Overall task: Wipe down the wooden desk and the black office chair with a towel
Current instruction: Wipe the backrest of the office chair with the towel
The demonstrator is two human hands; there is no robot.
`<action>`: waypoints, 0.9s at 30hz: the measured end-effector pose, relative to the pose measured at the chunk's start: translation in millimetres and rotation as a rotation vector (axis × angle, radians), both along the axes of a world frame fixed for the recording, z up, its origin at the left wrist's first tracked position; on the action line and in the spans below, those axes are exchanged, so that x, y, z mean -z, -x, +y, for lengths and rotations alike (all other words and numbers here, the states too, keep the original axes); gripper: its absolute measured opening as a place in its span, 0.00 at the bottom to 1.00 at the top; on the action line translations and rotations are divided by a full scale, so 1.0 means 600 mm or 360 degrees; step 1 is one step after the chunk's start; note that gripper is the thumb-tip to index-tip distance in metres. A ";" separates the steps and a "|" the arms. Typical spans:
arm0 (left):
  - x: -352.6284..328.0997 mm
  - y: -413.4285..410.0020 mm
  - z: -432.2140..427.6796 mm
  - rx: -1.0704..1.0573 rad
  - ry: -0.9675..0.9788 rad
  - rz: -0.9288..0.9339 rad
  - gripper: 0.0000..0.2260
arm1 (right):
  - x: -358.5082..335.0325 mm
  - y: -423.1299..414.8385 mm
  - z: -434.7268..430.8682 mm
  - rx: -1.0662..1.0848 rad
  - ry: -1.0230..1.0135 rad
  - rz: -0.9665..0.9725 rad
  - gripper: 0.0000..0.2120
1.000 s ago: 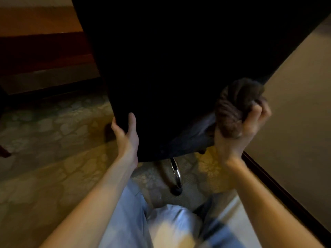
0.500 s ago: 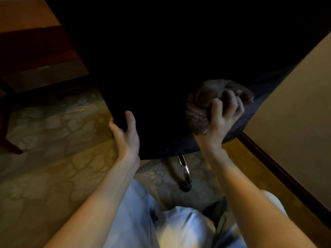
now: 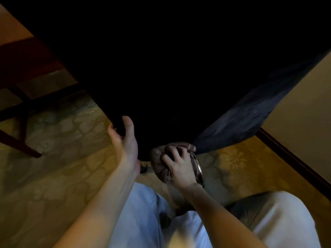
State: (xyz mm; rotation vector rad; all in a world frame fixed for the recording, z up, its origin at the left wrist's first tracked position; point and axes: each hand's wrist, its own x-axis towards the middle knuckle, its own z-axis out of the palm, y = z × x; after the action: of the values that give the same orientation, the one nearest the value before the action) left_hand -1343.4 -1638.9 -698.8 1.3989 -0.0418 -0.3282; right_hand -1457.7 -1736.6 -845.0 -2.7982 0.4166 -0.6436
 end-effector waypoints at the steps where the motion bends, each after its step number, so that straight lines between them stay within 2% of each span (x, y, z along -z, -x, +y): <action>1: -0.001 -0.003 0.005 0.0026 0.0015 0.0007 0.37 | 0.006 0.001 0.004 -0.0053 -0.0017 0.0127 0.23; 4: -0.003 -0.004 0.014 0.0109 0.0065 0.0032 0.37 | 0.005 0.009 0.008 -0.0095 -0.0087 0.0320 0.25; 7: -0.002 -0.004 0.019 0.0139 0.0119 0.0078 0.38 | -0.031 0.030 0.009 -0.0055 -0.0165 0.0193 0.26; 10: -0.003 -0.004 0.016 0.0140 0.0133 0.0112 0.39 | -0.089 0.060 -0.008 0.0008 -0.0169 -0.0150 0.27; 16: 0.000 -0.008 0.023 0.0108 0.0177 0.0057 0.38 | -0.217 0.112 -0.072 0.0329 -0.0002 -0.0949 0.21; 19: 0.001 -0.011 0.032 0.0167 0.0183 0.0078 0.36 | -0.270 0.108 -0.094 0.0376 -0.0105 -0.1360 0.31; 21: 0.002 -0.015 0.035 0.0215 0.0179 0.0089 0.31 | -0.283 0.086 -0.100 0.0348 -0.0137 -0.1357 0.34; 23: 0.002 -0.022 0.037 0.0244 0.0175 0.0100 0.27 | -0.270 0.052 -0.098 0.0421 -0.0056 -0.1199 0.33; 27: 0.005 -0.029 0.040 0.0198 0.0112 0.0099 0.23 | -0.207 -0.002 -0.069 0.0581 -0.0049 -0.1243 0.29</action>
State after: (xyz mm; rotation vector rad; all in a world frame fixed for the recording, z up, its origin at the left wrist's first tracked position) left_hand -1326.3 -1614.7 -702.0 1.3184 -0.0886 -0.4697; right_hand -1456.8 -1778.0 -721.0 -2.1963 0.7426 -1.6819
